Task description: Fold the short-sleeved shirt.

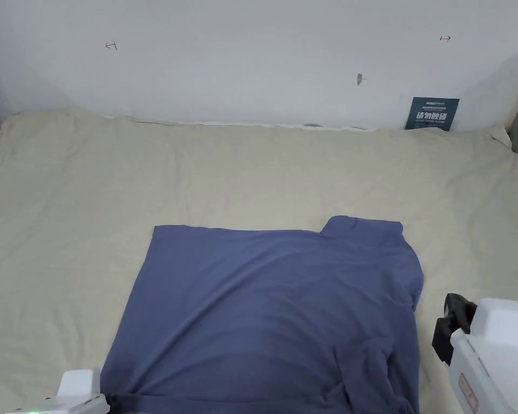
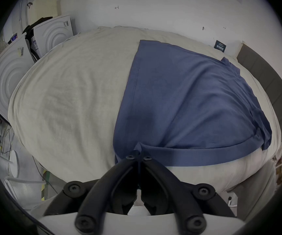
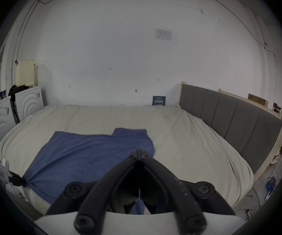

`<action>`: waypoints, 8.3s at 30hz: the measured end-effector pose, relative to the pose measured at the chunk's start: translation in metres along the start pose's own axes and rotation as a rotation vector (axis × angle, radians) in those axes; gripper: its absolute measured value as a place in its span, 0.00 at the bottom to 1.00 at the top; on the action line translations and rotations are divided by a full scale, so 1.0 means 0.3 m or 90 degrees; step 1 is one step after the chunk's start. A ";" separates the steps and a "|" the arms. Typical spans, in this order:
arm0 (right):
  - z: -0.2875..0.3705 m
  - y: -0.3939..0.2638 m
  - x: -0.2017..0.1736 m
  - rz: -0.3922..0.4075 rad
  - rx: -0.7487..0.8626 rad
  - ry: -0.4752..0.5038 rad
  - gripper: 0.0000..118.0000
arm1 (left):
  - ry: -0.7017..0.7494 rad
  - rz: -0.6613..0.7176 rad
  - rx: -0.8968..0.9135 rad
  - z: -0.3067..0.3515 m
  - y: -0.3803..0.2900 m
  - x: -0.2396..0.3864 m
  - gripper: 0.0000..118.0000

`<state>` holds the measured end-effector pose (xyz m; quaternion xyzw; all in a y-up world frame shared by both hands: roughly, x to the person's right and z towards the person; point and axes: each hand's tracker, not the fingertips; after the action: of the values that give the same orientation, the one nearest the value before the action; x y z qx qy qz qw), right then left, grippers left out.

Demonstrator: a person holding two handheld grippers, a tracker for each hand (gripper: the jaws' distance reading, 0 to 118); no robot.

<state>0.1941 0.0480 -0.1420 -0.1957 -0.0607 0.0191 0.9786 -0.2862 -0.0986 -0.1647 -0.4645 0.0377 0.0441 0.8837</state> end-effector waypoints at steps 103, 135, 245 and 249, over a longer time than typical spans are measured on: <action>0.001 0.033 -0.023 0.009 0.076 -0.004 0.01 | -0.054 -0.049 0.124 0.130 0.427 0.157 0.01; -0.610 -0.266 0.028 -0.080 -0.362 -0.010 0.86 | -0.060 -0.021 0.053 -0.107 0.463 0.023 0.06; -1.103 0.108 0.168 -0.070 -0.282 -0.025 0.89 | -0.055 -0.089 0.075 -0.353 0.866 0.114 0.03; -1.239 0.005 0.174 -0.060 -0.358 -0.039 0.90 | -0.065 -0.087 0.089 -0.272 0.869 0.133 0.03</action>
<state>0.2928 -0.0890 -0.4771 -0.4559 -0.1026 -0.0382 0.8833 -0.2782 -0.0169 -0.4283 -0.4006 -0.0362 0.0044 0.9155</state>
